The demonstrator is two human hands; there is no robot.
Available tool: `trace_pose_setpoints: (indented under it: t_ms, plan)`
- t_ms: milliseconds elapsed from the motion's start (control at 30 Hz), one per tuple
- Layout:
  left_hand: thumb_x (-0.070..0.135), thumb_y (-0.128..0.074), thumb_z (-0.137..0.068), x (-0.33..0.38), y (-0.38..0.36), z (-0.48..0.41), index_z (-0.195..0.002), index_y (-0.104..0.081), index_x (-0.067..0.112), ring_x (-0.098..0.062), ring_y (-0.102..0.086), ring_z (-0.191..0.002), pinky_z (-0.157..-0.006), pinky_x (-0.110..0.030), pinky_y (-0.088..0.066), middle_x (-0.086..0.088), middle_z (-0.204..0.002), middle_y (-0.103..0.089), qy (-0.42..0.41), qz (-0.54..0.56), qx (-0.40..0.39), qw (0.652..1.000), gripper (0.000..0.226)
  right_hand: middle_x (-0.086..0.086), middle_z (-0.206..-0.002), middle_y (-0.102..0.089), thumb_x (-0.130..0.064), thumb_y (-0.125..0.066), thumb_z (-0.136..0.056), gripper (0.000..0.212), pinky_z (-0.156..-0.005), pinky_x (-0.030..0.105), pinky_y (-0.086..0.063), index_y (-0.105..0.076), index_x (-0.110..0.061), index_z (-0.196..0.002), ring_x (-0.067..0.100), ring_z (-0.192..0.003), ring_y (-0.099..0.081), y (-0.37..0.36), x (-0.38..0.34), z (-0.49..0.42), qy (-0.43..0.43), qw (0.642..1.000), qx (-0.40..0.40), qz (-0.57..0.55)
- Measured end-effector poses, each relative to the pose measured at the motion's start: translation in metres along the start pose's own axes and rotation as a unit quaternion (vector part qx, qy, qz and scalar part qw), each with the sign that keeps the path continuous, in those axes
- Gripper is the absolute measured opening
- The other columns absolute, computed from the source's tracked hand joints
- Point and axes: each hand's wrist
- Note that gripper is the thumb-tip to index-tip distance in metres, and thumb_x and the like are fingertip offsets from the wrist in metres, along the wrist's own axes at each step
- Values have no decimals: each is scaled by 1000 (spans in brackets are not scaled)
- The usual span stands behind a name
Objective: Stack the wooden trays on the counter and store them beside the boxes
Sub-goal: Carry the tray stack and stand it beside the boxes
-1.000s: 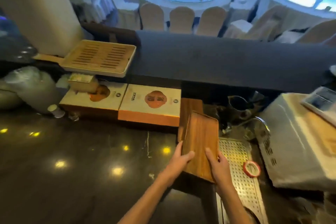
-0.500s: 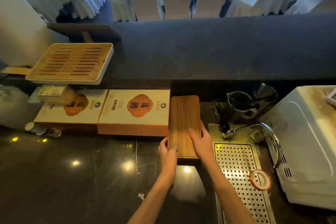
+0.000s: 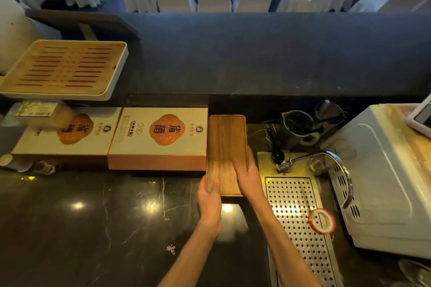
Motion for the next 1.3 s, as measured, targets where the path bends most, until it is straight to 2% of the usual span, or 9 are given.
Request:
trace_pose_setpoints:
  t_ms: [267, 433, 533, 633, 767, 933, 1067, 1200, 1300]
  plan:
    - [17, -50, -98, 0, -11, -13, -139, -48, 20, -19, -57, -121, -107, -45, -44, -1, -128, -62, 8, 62, 44, 997, 41, -4, -148, -43, -50, -40, -97, 60, -101, 35, -43, -19, -37, -152, 17, -129, -47, 3, 3, -11, -53, 995, -24, -79]
    - [11, -49, -97, 13, -27, -33, -137, -50, 19, -22, -58, -116, -104, -47, -46, -3, -124, -62, 39, 105, 83, 990, 40, -1, -146, -47, -49, -39, -99, 56, -104, 47, -46, -23, -36, -151, 20, -127, -52, 8, -3, -31, -75, 986, -54, -138]
    - [11, -50, -97, 15, -28, -34, -136, -51, 20, -23, -58, -117, -104, -49, -46, -3, -123, -62, 46, 111, 83, 989, 40, -2, -143, -49, -48, -40, -100, 55, -103, 47, -47, -22, -36, -151, 19, -125, -54, 7, -3, -34, -71, 984, -71, -145]
    - [10, -51, -96, 12, -25, -29, -136, -51, 19, -24, -59, -117, -103, -47, -47, -6, -126, -62, 54, 139, 75, 986, 41, -6, -137, -55, -48, -42, -99, 52, -90, 36, -55, -28, -40, -148, 18, -121, -58, 13, -5, -32, -82, 975, -86, -186]
    - [12, -53, -93, 15, -26, -26, -139, -45, 16, -30, -58, -116, -92, -42, -49, -14, -128, -60, 107, 217, 97, 965, 47, 3, -132, -62, -54, -38, -97, 47, -78, 31, -58, -48, -35, -139, 19, -116, -64, 21, -3, -23, -125, 928, -79, -341]
    - [19, -50, -94, 21, -29, -27, -120, -60, 14, -31, -65, -101, -74, -40, -53, -15, -113, -68, 131, 260, 90, 952, 29, 4, -118, -71, -59, -38, -95, 48, -73, 35, -59, -53, -33, -133, 26, -107, -68, 12, -2, -21, -137, 926, -83, -343]
    - [18, -49, -92, 23, -33, -29, -121, -58, 12, -32, -64, -99, -67, -38, -52, -15, -111, -67, 129, 315, 83, 937, 32, 7, -107, -74, -60, -45, -92, 48, -68, 35, -60, -58, -27, -124, 27, -98, -72, 11, 4, -27, -149, 922, -100, -344]
    - [14, -44, -89, 18, -33, -26, -117, -58, 9, -29, -66, -100, -67, -35, -54, -15, -112, -66, 84, 370, 62, 923, 31, 10, -128, -64, -61, -43, -93, 55, -79, 41, -59, -44, -33, -141, 29, -111, -66, 10, 9, -30, -155, 923, -102, -336]
    - [15, -43, -90, 12, -29, -25, -119, -58, 7, -27, -67, -101, -66, -32, -56, -14, -111, -67, 51, 396, 58, 915, 34, 7, -135, -59, -61, -38, -95, 53, -89, 46, -56, -39, -40, -143, 28, -116, -63, 7, 13, -31, -140, 929, -87, -332]
Point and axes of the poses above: each hand's wrist, its own z-axis away from the middle knuckle, its own y-axis out of the back of the hand, x = y × z
